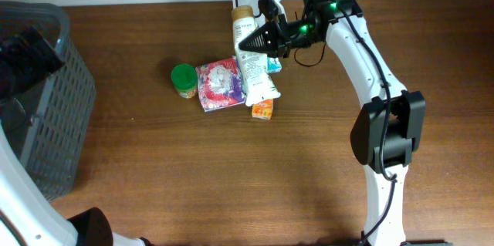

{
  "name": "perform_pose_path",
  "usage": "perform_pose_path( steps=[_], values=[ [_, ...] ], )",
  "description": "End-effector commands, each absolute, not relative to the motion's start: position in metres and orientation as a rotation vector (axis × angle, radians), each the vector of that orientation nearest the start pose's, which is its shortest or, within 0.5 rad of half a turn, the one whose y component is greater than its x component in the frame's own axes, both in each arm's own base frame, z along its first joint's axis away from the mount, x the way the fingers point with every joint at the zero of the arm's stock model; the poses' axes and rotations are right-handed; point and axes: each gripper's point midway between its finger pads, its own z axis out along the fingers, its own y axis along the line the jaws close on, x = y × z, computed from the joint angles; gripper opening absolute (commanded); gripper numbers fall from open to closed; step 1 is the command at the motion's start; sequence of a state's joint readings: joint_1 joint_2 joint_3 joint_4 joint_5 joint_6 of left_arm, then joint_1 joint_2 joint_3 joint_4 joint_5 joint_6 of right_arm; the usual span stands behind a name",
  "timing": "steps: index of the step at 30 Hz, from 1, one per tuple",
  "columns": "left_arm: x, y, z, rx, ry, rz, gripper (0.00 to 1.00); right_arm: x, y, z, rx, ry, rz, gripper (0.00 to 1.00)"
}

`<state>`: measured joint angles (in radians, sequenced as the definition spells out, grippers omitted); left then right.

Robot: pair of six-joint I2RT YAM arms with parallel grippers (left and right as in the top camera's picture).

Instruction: Scan the item barcode

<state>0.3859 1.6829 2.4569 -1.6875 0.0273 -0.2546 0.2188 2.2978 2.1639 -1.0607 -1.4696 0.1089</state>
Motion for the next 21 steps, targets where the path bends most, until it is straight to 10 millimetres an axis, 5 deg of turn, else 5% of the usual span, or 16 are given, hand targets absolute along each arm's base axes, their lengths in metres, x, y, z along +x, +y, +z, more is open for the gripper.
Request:
perform_pose_path(
  steps=[1,21],
  values=[
    [0.3081,0.121,0.3973,-0.784,2.351,0.016,0.99,0.4242,0.2722,0.2798,-0.569,2.12,2.154,0.04],
    [0.3081,0.121,0.3973,-0.784,2.351,0.016,0.99,0.422,0.2793,0.2801,-0.615,2.101,2.142,0.04]
  ],
)
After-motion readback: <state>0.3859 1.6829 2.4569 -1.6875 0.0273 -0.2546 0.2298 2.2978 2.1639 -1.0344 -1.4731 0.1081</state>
